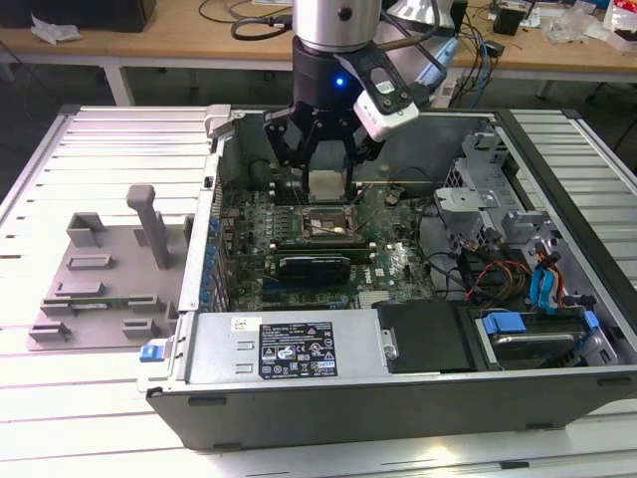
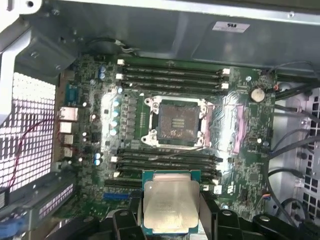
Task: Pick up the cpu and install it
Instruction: 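Pick up the cpu and move it towards the insertion slot, then place the cpu into insertion slot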
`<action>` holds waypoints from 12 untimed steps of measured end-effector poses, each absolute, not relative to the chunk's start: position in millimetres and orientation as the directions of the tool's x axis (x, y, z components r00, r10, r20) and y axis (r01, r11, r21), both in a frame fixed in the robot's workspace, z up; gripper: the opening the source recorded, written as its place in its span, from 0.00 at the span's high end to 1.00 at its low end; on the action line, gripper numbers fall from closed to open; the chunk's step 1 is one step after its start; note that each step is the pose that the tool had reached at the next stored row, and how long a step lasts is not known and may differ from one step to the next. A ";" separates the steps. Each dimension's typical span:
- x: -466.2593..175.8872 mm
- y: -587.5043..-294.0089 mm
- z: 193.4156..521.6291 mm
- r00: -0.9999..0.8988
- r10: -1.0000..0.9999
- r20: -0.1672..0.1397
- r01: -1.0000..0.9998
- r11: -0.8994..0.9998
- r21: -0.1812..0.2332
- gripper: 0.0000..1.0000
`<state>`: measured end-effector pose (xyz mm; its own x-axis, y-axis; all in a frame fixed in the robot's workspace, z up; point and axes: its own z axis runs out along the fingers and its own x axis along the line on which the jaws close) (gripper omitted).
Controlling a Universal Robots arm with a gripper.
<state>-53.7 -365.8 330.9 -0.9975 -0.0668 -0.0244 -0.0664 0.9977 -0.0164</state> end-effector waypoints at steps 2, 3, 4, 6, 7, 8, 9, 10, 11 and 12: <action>-51.0 -361.5 327.7 -0.997 -0.067 -0.024 -0.066 0.998 -0.018 0.45; -50.6 -360.7 326.2 -0.997 -0.067 -0.024 -0.066 0.998 -0.017 0.45; -50.2 -357.7 319.1 -0.997 -0.067 -0.024 -0.066 0.998 -0.017 0.45; -50.2 -345.9 303.6 -0.997 -0.067 -0.024 -0.066 0.998 -0.017 0.45; -50.2 -345.0 303.4 -0.997 -0.067 -0.024 -0.066 0.998 -0.017 0.45; -50.2 -344.1 303.2 -0.997 -0.067 -0.024 -0.066 0.998 -0.017 0.45; -50.2 -343.3 302.9 -0.997 -0.067 -0.024 -0.066 0.998 -0.017 0.45; -50.2 -342.3 302.7 -0.997 -0.067 -0.024 -0.066 0.998 -0.017 0.45; -50.2 -342.2 302.7 -0.998 -0.062 -0.024 -0.062 0.998 -0.017 0.45; -50.2 -342.3 302.7 -0.999 -0.036 -0.024 -0.035 0.999 -0.017 0.45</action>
<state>-50.2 -342.3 302.7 -0.9991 -0.0359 -0.0241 -0.0355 0.9992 -0.0174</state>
